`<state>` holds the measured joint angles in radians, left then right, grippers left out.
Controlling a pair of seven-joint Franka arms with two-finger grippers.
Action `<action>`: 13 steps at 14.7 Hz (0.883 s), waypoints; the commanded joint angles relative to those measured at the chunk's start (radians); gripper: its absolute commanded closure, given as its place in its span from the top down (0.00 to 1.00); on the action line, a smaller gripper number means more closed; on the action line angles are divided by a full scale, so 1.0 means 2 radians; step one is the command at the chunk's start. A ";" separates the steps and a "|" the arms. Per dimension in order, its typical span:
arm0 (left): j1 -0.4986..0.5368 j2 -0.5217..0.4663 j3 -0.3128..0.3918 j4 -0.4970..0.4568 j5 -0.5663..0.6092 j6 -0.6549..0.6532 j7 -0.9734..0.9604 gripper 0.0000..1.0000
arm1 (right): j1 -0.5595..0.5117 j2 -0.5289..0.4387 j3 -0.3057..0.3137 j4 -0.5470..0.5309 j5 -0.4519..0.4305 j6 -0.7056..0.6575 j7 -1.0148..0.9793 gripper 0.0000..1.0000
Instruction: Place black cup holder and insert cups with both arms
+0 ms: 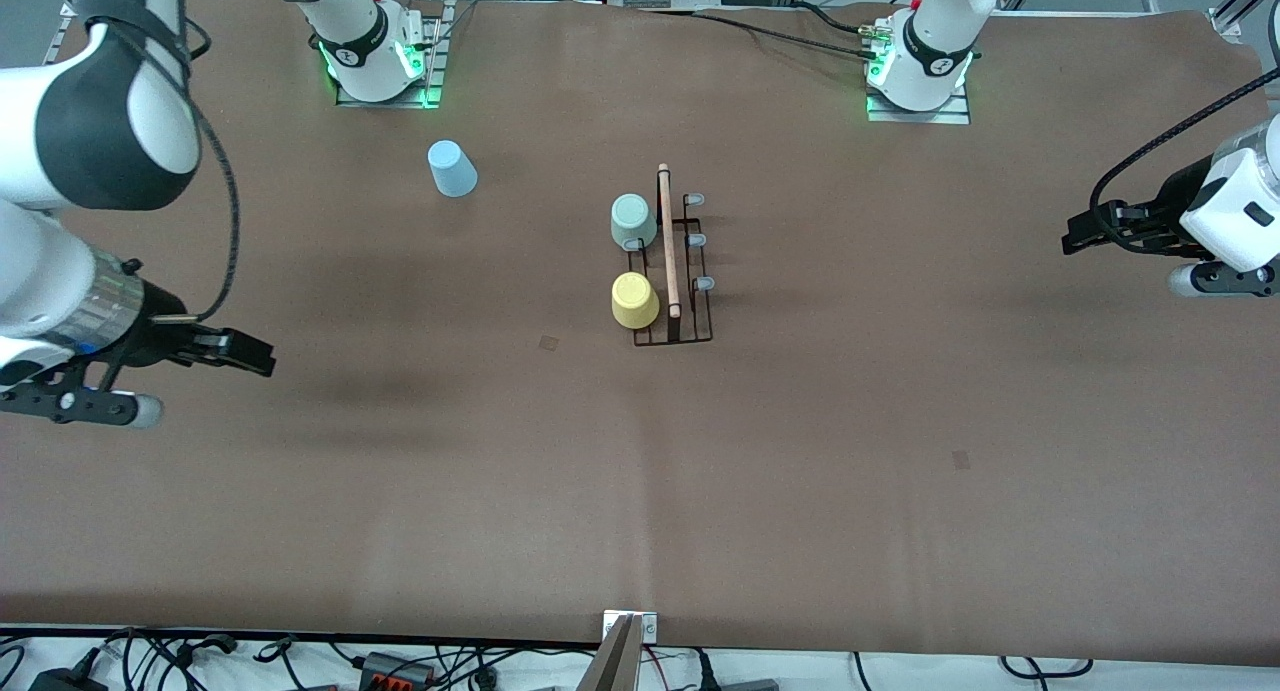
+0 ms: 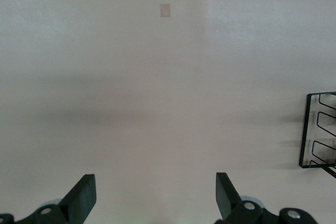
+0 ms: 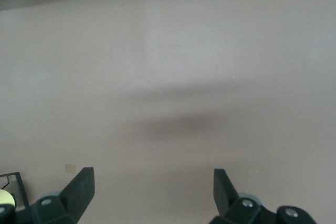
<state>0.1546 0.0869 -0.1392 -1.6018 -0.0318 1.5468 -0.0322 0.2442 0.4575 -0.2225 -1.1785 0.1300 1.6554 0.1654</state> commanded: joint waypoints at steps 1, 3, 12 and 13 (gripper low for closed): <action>0.000 -0.001 -0.002 0.006 0.009 -0.004 0.002 1.00 | -0.040 -0.048 0.048 -0.051 -0.034 0.025 -0.009 1.00; 0.000 -0.001 -0.002 0.006 0.009 -0.004 0.002 1.00 | -0.082 -0.068 0.086 -0.073 -0.041 0.041 -0.024 1.00; 0.000 -0.001 -0.002 0.006 0.009 -0.004 0.002 1.00 | -0.151 -0.092 0.128 -0.073 -0.040 0.008 -0.117 1.00; 0.000 -0.001 -0.002 0.006 0.009 -0.005 0.002 1.00 | -0.151 -0.100 0.127 -0.080 -0.045 0.001 -0.119 1.00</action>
<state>0.1545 0.0869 -0.1392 -1.6015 -0.0318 1.5468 -0.0322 -0.0328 0.3225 0.0017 -1.2850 0.0636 1.6770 -0.0397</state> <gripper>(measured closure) 0.000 0.000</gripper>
